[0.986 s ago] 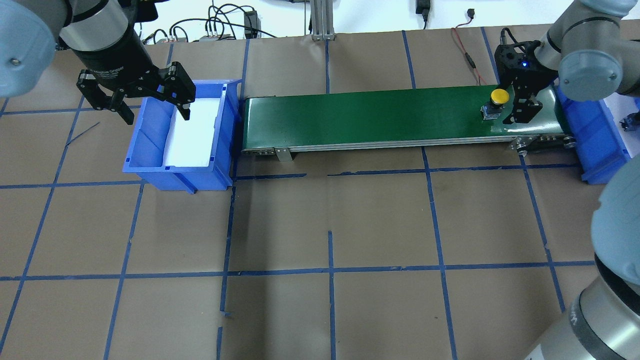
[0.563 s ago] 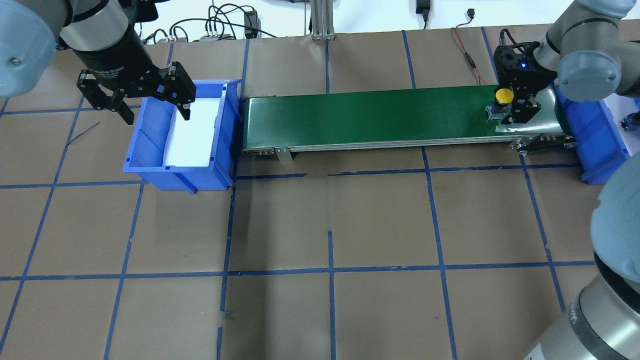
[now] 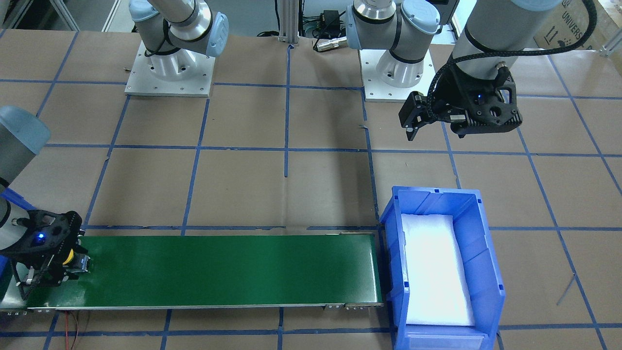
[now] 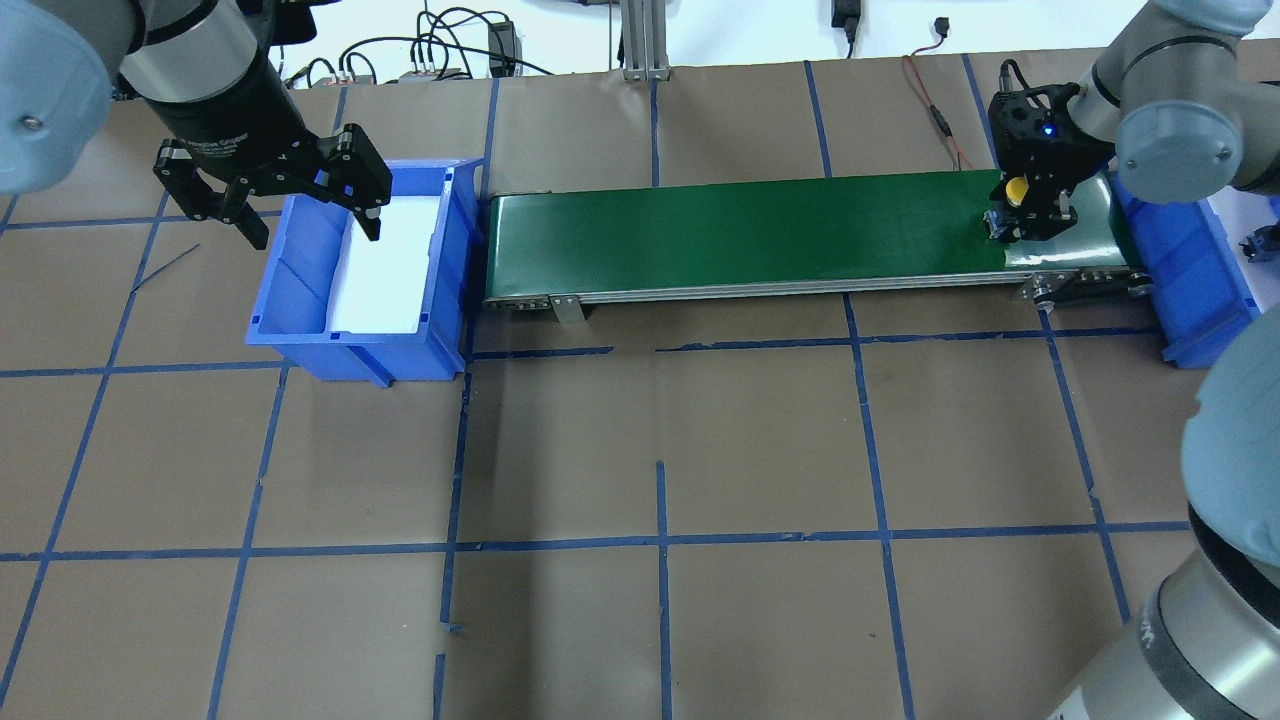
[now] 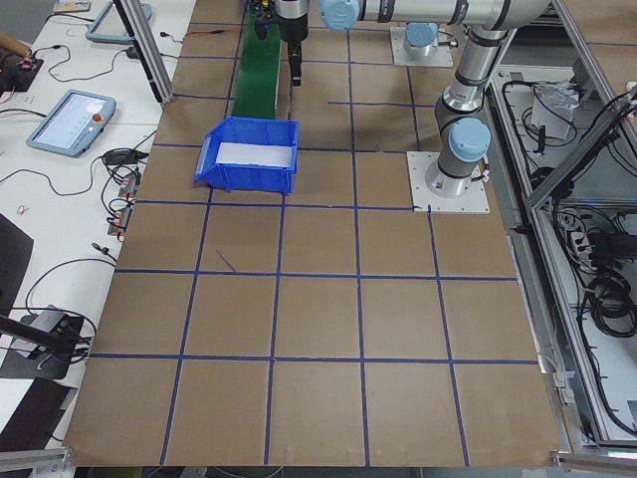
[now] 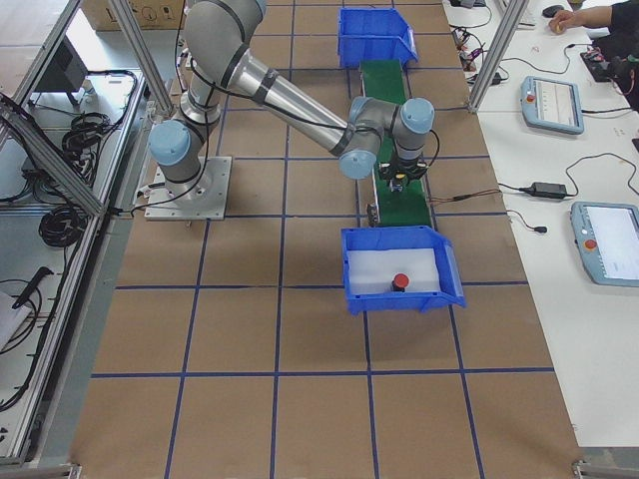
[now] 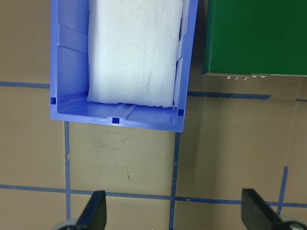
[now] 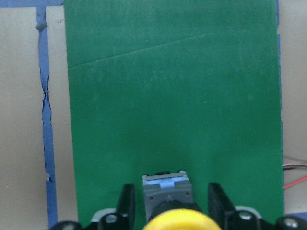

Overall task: Transport two buttons from left to right
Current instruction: 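Grasp the yellow button with the right gripper and lift it, then carry the yellow button into the blue bin and release it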

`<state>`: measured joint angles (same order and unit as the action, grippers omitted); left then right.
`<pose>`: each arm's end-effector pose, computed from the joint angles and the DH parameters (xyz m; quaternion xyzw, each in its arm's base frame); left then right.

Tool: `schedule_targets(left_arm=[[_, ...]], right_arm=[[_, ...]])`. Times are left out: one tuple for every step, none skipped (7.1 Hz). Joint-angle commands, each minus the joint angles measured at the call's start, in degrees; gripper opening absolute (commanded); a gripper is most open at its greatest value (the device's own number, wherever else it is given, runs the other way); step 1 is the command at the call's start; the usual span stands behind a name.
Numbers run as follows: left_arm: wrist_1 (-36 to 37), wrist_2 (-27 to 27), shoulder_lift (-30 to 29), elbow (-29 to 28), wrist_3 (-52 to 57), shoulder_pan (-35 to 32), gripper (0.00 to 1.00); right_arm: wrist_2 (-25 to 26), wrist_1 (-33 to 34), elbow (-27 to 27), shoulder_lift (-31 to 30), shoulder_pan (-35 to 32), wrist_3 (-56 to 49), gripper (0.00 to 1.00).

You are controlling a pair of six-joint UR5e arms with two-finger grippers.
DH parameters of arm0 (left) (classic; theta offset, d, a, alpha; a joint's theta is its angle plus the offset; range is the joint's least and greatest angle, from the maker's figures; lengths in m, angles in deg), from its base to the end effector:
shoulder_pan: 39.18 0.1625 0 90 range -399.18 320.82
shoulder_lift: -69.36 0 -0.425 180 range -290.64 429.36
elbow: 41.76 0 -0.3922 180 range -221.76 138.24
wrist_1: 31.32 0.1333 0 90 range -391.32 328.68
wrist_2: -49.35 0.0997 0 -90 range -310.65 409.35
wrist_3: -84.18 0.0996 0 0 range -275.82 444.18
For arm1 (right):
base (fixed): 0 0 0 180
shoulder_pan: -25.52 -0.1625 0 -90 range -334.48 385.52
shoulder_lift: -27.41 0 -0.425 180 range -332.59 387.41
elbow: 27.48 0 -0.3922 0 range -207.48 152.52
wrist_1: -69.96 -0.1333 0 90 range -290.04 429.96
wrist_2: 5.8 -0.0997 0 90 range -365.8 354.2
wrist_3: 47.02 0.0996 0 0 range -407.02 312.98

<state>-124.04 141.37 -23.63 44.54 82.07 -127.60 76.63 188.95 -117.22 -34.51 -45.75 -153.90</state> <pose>-0.1157 -0.5139 0.4888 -0.0319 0.9992 0.0175 0.0177 -0.0696 -0.6613 0.2578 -0.6945 0.7164 -0.0634 0.0211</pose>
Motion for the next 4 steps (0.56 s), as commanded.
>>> schedule_targets(left_arm=[[0.09, -0.09, 0.0, 0.0, 0.0, 0.0, 1.0], [0.09, 0.0, 0.0, 0.0, 0.09, 0.0, 1.0], [0.09, 0.0, 0.0, 0.0, 0.09, 0.0, 1.0], [0.17, 0.0, 0.0, 0.0, 0.09, 0.0, 1.0]], right_arm=[[0.45, -0.33, 0.44, -1.0, 0.09, -0.09, 0.1], [2.8, -1.2, 1.49, -3.62, 0.43, -0.26, 0.12], [4.91, -6.35, 4.81, -6.25, 2.18, -2.09, 0.12], [4.67, -9.62, 7.89, -6.19, 7.68, -7.24, 0.12]])
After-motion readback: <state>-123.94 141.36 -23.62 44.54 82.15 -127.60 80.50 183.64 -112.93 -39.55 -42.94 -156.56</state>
